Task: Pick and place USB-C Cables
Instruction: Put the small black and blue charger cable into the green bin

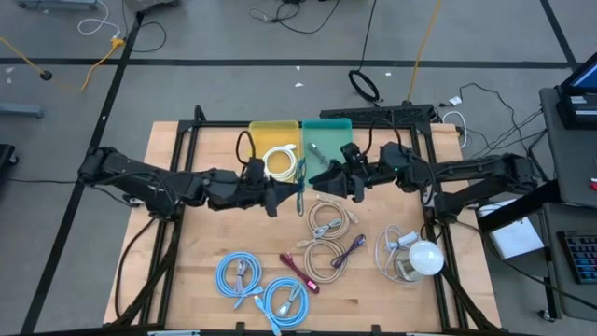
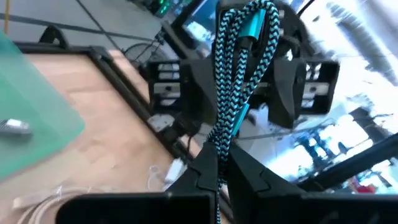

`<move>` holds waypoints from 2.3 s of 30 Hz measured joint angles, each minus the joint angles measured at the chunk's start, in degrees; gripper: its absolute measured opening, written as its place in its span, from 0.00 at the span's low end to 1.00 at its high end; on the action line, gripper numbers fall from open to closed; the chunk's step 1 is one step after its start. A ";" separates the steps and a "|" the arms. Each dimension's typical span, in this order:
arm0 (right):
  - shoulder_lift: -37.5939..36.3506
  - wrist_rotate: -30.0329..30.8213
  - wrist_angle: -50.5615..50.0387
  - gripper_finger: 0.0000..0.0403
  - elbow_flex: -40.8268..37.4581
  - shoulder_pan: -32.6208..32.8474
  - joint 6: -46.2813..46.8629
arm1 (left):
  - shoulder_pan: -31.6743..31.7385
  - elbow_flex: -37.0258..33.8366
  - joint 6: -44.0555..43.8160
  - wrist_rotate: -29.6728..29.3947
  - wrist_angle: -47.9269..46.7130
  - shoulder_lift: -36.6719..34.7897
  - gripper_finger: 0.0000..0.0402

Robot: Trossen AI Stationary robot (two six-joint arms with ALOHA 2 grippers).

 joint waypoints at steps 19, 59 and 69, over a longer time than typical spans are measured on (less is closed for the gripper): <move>0.39 -0.25 -0.10 0.34 0.00 0.15 0.03 | 3.44 14.25 2.95 10.86 -5.00 13.36 0.02; 3.68 17.87 -45.48 0.00 0.04 -25.52 -19.29 | -6.54 15.27 -11.30 7.69 -44.20 8.35 0.32; 11.12 19.48 -44.55 0.00 0.02 -24.22 -23.82 | -6.52 15.27 -12.05 6.66 -44.20 8.35 0.32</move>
